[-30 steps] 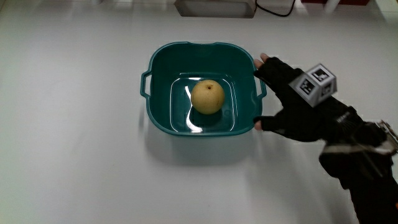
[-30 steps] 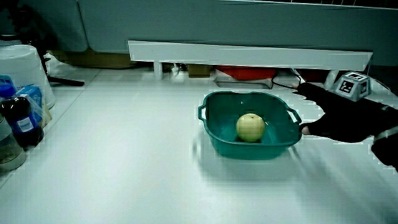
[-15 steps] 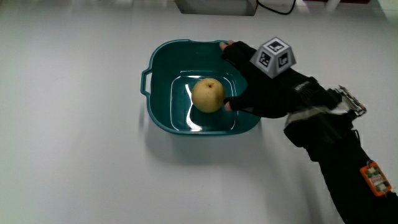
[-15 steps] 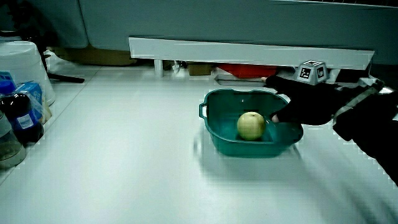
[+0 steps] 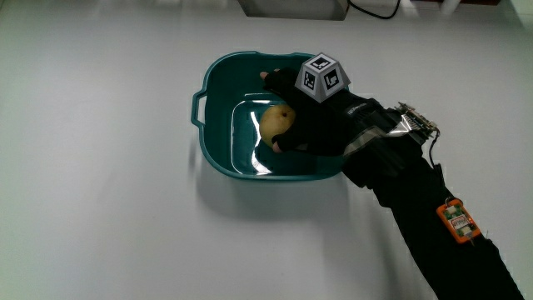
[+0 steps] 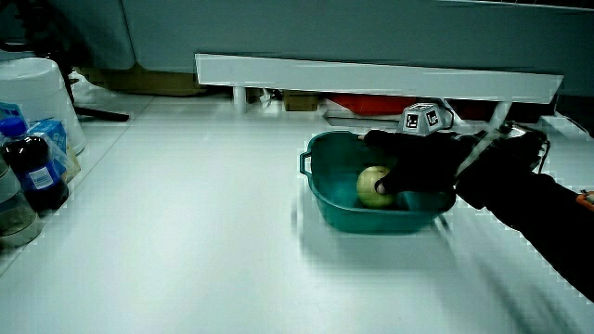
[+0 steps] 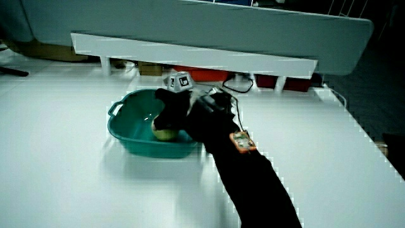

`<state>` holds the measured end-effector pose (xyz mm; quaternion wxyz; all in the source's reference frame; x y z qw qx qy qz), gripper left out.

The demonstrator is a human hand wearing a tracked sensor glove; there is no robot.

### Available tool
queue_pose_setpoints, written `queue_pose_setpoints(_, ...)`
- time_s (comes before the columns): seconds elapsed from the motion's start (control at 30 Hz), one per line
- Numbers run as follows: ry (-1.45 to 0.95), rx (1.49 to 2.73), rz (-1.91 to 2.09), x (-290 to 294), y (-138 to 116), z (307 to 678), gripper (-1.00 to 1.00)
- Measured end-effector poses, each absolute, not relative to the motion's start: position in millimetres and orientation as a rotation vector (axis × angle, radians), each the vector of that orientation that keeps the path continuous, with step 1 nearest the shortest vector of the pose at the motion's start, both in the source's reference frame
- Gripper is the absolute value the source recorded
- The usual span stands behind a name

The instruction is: Pick pear from plate

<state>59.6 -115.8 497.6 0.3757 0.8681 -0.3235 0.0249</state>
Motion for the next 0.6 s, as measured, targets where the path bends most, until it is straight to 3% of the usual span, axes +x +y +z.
queue_pose_setpoints(0.6, -0.797, 2.183, -0.056, 46.3, -106.5, 530.4, 0.00)
